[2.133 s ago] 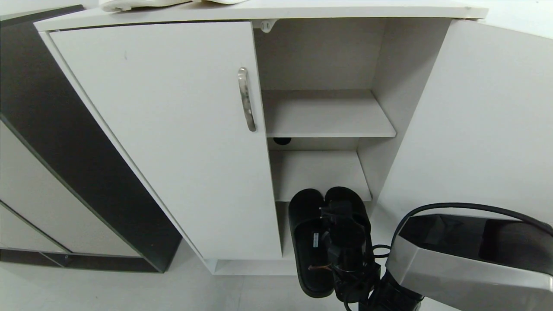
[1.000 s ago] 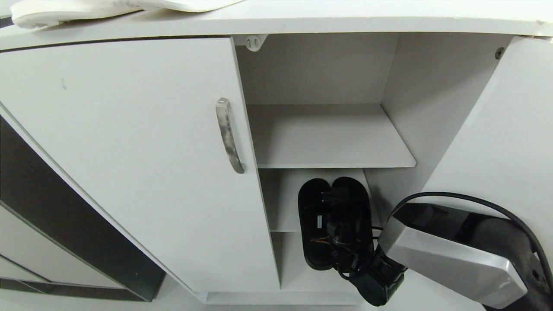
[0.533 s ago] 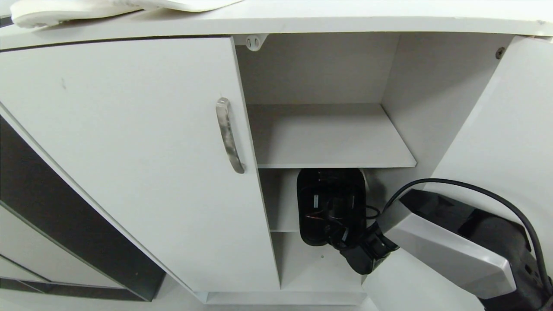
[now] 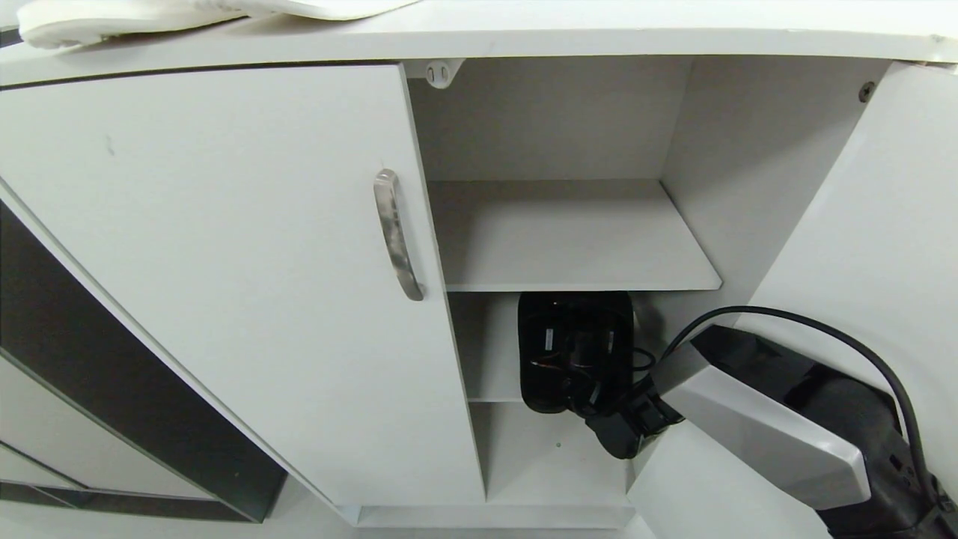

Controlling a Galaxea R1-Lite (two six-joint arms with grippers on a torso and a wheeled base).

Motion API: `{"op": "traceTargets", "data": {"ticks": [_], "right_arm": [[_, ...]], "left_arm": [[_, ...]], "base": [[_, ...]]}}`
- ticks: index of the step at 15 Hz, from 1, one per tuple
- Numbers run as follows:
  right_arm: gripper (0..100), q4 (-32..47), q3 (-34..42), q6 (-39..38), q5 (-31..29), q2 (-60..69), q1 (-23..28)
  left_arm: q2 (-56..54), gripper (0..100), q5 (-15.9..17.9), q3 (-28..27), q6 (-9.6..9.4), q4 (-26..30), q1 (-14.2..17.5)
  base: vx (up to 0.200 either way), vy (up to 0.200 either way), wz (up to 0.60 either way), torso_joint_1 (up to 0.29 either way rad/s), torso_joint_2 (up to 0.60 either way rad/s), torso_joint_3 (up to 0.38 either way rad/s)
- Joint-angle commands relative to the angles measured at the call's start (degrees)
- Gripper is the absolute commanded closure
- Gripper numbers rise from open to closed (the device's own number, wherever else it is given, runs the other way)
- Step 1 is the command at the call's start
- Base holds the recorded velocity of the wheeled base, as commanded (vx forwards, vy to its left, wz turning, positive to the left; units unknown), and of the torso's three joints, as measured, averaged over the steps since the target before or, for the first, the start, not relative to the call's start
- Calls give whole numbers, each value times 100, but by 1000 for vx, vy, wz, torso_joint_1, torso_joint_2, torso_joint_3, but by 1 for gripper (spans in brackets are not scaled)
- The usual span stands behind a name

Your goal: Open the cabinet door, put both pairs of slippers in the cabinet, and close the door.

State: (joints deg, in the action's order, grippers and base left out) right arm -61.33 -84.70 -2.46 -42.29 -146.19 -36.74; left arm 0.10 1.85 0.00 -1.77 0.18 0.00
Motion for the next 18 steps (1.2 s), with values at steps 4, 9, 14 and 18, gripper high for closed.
{"op": "traceTargets", "data": {"ticks": [4, 9, 14, 18], "right_arm": [[100, -10, -20, 0, 1, -50, 0], [0, -10, -11, -9, 19, -59, 0], [0, -90, 243, 0, 10, -6, -52], [0, -371, 1193, 27, 10, 618, -307]], "left_arm": [[-1, 100, -1, 0, 1, -1, -9], [8, 100, -1, 0, 1, -1, 0], [-1, 100, -1, 0, 1, -1, 0], [-1, 100, -1, 0, 1, -1, -9]], "base": [[0, 0, 0, 0, 0, 0], [0, 0, 0, 0, 0, 0], [0, 0, 0, 0, 0, 0], [0, 0, 0, 0, 0, 0]]}}
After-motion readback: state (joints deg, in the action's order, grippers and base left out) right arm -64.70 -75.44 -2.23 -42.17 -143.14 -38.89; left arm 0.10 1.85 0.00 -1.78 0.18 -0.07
